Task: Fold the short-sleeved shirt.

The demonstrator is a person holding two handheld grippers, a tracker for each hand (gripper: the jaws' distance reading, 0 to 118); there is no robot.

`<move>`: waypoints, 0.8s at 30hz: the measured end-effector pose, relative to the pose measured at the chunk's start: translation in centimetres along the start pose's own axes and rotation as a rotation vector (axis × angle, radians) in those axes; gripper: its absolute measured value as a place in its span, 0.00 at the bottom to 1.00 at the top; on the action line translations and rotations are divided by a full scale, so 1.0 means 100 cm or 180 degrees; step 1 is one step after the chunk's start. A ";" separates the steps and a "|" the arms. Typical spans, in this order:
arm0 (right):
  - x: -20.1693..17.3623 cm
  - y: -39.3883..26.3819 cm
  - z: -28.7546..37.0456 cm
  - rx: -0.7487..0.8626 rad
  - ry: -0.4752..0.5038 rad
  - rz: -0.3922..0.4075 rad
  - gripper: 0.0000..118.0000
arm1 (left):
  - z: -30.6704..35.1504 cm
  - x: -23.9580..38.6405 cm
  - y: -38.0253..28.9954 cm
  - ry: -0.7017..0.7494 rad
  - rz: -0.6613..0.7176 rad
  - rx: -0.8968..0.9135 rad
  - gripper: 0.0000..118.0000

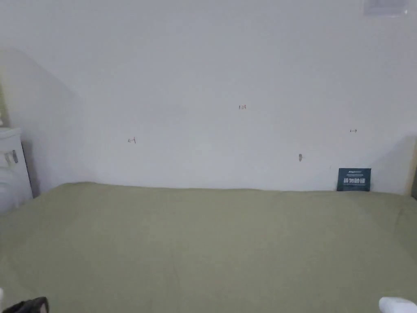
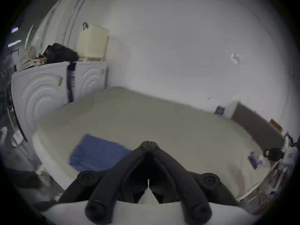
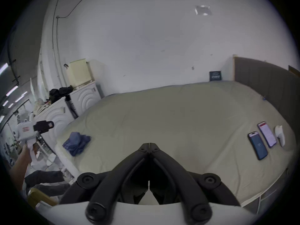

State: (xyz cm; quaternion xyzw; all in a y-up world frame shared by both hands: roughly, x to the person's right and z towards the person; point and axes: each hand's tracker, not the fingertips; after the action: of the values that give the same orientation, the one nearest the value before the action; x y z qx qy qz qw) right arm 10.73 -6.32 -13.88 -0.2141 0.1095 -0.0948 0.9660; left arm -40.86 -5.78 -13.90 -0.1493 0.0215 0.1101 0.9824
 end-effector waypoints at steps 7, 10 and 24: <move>-0.011 -0.012 0.008 0.0175 -0.0627 0.0286 0.00 | -0.012 0.106 -0.030 -0.0381 -0.0313 -0.0201 0.00; -0.013 0.003 0.016 0.0318 -0.0612 0.0365 0.00 | -0.006 0.143 -0.013 -0.0506 -0.0479 -0.0057 0.00; -0.015 0.061 0.020 0.1047 -0.1059 0.0563 1.00 | 0.002 0.171 0.030 -0.0391 -0.0398 0.0471 0.96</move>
State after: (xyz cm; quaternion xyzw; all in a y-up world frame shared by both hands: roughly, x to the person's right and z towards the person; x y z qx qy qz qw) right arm 10.61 0.27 -14.49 -0.0563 -0.0497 0.0100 0.9971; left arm -24.88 0.66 -15.86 -0.0704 -0.0401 0.0556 0.9952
